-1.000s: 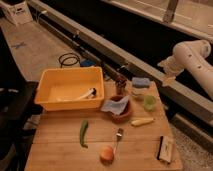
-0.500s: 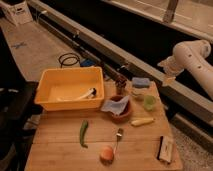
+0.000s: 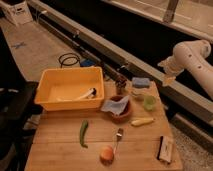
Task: Place sponge in plastic cup
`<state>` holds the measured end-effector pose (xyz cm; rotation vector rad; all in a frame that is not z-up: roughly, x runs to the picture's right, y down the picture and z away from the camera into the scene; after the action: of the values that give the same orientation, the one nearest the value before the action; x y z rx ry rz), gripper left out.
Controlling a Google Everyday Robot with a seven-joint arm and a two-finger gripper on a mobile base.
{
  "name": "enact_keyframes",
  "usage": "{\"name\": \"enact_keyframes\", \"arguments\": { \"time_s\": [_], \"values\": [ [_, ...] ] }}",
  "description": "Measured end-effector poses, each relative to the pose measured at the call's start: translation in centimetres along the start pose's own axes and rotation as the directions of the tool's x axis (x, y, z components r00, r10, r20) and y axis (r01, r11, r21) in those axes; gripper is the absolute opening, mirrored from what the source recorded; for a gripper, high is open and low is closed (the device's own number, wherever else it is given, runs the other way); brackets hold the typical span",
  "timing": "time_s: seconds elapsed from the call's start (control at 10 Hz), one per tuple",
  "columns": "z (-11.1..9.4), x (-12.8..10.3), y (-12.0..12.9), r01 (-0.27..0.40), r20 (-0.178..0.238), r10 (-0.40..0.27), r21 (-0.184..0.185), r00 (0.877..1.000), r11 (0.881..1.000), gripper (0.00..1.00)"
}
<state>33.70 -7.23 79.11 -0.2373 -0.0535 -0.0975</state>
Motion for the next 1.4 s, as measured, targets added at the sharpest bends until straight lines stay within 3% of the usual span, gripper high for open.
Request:
{"name": "enact_keyframes", "arguments": {
  "time_s": [0.3,0.5,0.8,1.1,1.4],
  "values": [
    [-0.7,-1.7,-1.8,0.042,-0.033,-0.041,0.012,0.999,0.999,0.74],
    [0.0,-3.5,-2.8,0.063,-0.03,-0.064,-0.022,0.998,0.998,0.74],
    [4.0,-6.3,-1.8,0.109,-0.003,-0.11,-0.105,0.994,0.989,0.74],
    [3.9,-5.8,-1.7,0.105,-0.014,-0.107,-0.107,0.994,0.989,0.74],
    [4.4,-6.2,-1.4,0.108,0.009,-0.107,-0.121,0.994,0.987,0.74]
  ]
}}
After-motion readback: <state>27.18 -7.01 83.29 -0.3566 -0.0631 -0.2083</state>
